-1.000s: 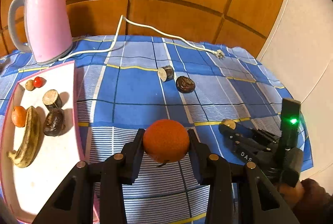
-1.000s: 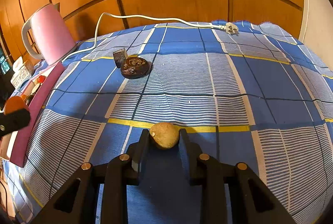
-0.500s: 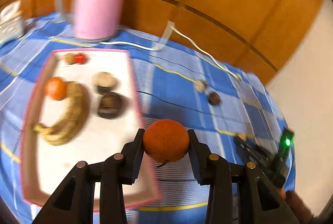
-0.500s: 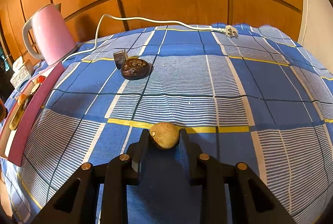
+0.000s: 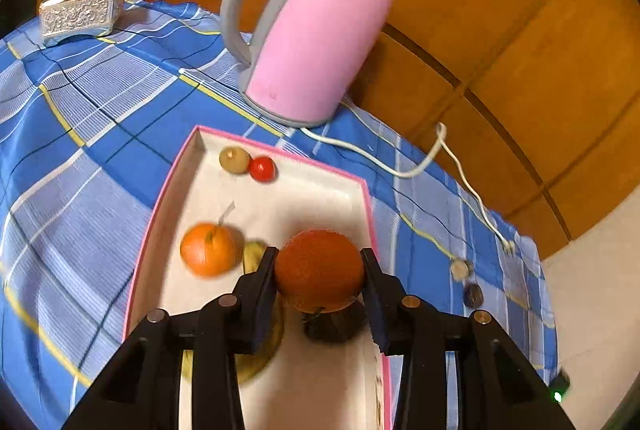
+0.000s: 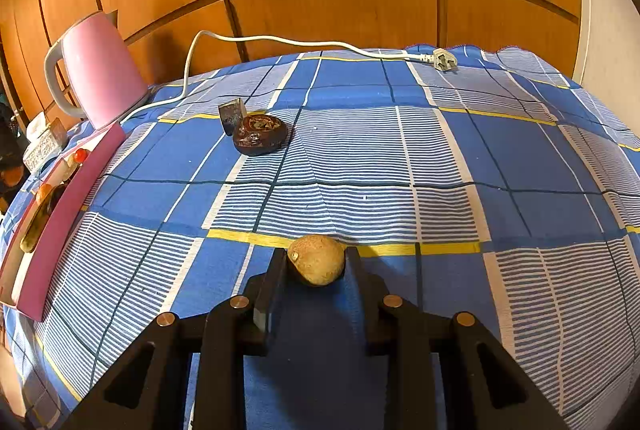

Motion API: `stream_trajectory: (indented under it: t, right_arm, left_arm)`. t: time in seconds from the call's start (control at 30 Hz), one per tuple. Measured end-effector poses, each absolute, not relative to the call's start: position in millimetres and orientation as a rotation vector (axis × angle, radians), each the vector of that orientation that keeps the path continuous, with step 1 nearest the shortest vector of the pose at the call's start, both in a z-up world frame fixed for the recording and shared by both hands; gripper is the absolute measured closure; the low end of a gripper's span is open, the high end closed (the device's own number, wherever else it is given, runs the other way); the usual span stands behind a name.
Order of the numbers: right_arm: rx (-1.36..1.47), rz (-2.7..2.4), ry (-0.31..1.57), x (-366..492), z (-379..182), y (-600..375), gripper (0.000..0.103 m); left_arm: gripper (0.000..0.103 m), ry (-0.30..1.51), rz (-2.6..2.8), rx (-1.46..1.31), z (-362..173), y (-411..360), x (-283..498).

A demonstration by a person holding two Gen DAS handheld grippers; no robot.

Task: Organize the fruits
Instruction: 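Carry the mandarin orange into the pink tray with the left tool and open it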

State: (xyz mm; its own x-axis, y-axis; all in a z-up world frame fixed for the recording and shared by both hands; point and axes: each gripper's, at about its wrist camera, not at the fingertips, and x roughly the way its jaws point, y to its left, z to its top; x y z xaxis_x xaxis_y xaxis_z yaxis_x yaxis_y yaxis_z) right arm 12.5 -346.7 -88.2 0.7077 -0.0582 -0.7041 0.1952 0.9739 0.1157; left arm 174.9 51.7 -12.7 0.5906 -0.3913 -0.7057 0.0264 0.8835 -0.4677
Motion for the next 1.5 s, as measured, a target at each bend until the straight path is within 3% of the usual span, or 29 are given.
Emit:
stream_trajectory:
  t: [0.47, 0.53, 0.7, 1.03, 1.5]
  right_arm:
    - [0.188, -0.142, 0.771, 12, -88, -347, 0.074]
    - [0.188, -0.141, 0.772, 13, -89, -347, 0.074]
    - [0.187, -0.143, 0.771, 13, -89, -347, 0.074]
    - [0.169, -0.154, 0.772, 14, -88, -344, 0.074]
    - [0.158, -0.158, 0.774, 14, -88, -343, 0.074]
  left_arm:
    - [0.063, 1.046, -0.175, -0.4, -47, 39, 244]
    - [0.057, 1.047, -0.168, -0.397, -50, 41, 242]
    - [0.048, 0.997, -0.184, -0.376, -39, 41, 228]
    - [0.049, 0.867, -0.129, -0.205, -2, 34, 158]
    - [0.048, 0.857, -0.149, -0.108, -2, 15, 94]
